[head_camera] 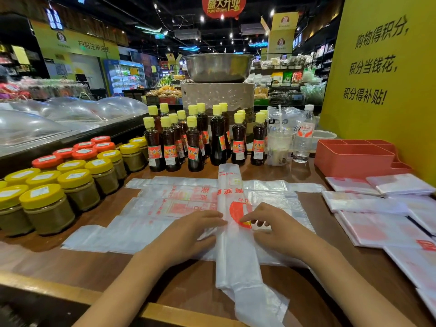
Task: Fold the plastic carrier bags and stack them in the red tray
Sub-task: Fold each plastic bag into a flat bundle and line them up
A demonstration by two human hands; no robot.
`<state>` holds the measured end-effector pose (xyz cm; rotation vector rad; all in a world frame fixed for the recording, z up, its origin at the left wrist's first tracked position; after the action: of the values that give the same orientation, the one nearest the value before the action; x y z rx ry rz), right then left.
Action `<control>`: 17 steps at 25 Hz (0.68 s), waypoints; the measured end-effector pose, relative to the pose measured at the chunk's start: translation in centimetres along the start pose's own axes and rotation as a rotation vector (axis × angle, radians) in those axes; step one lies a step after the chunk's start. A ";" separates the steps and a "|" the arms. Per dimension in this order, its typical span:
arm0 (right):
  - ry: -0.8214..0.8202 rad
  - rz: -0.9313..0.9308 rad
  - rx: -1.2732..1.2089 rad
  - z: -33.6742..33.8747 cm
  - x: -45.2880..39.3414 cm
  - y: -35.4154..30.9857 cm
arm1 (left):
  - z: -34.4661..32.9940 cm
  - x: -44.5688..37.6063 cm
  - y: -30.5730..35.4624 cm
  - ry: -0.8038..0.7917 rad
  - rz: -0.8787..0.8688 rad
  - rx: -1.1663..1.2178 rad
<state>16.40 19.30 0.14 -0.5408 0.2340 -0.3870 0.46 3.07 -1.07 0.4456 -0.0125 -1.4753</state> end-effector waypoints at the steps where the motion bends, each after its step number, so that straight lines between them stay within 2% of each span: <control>1: -0.005 -0.003 -0.024 -0.1 0.2 -0.2 | -0.1 0.1 0.1 -0.018 -0.012 -0.027; 5: -0.008 -0.026 -0.081 -0.1 0.8 -0.2 | -0.4 0.0 0.5 -0.078 -0.059 -0.112; 9: 0.052 0.089 -0.016 0.2 0.6 -0.2 | -1.0 -0.1 0.0 -0.109 -0.060 -0.108; 11: 0.027 0.083 -0.014 -0.1 0.6 -0.2 | -1.0 -0.2 -0.1 -0.105 -0.035 -0.087; 15: 0.030 0.022 -0.103 -0.9 0.5 -0.3 | -1.0 -0.2 0.0 -0.079 -0.004 0.011; 17: 0.047 -0.003 -0.147 -0.9 0.7 -0.7 | -0.9 -0.3 0.1 -0.032 0.005 0.185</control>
<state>16.52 18.05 -0.34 -0.6775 0.3090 -0.3877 0.74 3.57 -1.76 0.5708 -0.1767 -1.4827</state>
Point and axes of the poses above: each hand's wrist, its own x-axis away from the middle knuckle, its own z-axis out of the back of the hand, y = z × x, the point moved 4 cm from there along -x, towards the middle knuckle, and after that the axes turned 5 degrees about -z, right-handed, at the moved point
